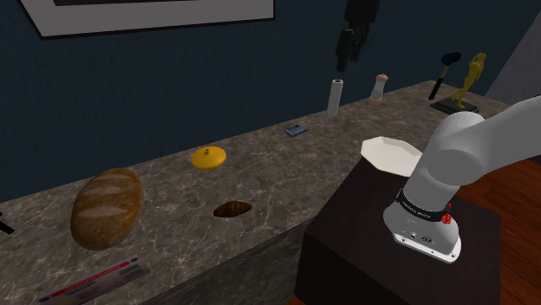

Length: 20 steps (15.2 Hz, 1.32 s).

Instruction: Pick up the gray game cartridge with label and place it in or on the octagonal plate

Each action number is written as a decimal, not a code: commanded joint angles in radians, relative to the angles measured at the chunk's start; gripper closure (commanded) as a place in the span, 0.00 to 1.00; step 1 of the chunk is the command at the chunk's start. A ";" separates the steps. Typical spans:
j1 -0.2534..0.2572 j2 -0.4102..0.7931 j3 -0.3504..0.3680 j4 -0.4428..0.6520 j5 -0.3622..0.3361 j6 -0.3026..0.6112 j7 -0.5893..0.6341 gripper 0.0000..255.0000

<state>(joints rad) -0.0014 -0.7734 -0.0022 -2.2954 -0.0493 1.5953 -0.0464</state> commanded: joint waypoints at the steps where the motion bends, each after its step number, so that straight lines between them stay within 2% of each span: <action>1: 0.000 0.000 0.000 0.000 0.000 0.000 0.000 0.00; 10: 0.015 0.078 -0.213 -0.151 -0.090 0.246 -0.338 0.00; 16: 0.041 0.226 -0.362 -0.169 -0.115 0.419 -0.571 0.00; 20: 0.076 0.362 -0.463 -0.145 -0.093 0.530 -0.740 0.00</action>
<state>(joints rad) 0.0661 -0.4495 -0.4362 -2.4465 -0.1487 2.0926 -0.7364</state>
